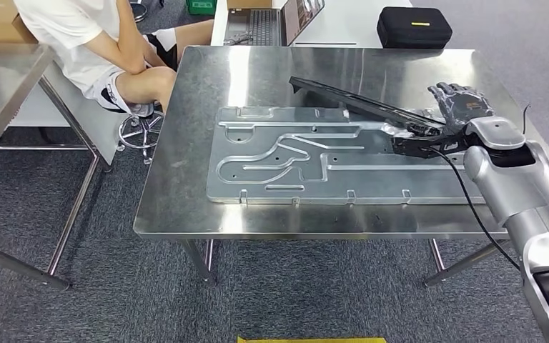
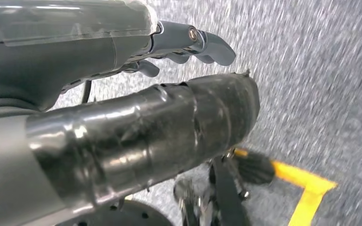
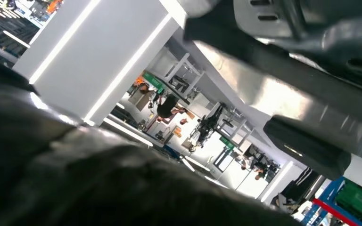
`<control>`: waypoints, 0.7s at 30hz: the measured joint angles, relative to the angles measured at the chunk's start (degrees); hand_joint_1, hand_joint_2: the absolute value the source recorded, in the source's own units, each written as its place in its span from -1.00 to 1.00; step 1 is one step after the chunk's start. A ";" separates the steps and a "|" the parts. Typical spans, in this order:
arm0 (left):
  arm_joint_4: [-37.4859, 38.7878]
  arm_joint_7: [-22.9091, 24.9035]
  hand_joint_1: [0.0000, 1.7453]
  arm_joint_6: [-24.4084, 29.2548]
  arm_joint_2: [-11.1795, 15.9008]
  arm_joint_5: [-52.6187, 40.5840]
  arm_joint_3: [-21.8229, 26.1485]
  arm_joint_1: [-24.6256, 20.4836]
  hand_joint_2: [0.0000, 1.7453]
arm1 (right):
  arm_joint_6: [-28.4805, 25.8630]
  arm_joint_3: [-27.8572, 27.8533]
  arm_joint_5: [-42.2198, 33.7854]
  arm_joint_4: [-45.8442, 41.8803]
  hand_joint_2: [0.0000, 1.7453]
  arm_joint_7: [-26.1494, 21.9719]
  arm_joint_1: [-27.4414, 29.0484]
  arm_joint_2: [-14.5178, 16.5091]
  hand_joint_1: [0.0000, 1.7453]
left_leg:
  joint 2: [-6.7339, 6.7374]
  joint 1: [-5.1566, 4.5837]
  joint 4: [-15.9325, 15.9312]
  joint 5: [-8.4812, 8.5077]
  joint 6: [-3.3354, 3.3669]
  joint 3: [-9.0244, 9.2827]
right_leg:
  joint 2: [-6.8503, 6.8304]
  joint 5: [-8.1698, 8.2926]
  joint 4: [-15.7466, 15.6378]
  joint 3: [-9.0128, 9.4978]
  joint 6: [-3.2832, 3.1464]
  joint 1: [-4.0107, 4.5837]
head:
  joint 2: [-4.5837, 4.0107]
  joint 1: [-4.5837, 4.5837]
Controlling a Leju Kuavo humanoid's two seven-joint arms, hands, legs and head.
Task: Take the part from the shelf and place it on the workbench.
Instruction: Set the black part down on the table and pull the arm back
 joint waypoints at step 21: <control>0.00 -0.56 -1.00 -0.44 -0.05 -0.13 0.01 -0.11 -1.00 | 0.18 -0.01 -0.15 -0.80 -1.00 0.12 -0.34 -0.02 -1.00 | -0.63 0.84 -0.02 -7.07 -2.67 7.77 | -0.80 10.79 -12.90 -1.73 -0.53 -0.29 | 0.01 0.16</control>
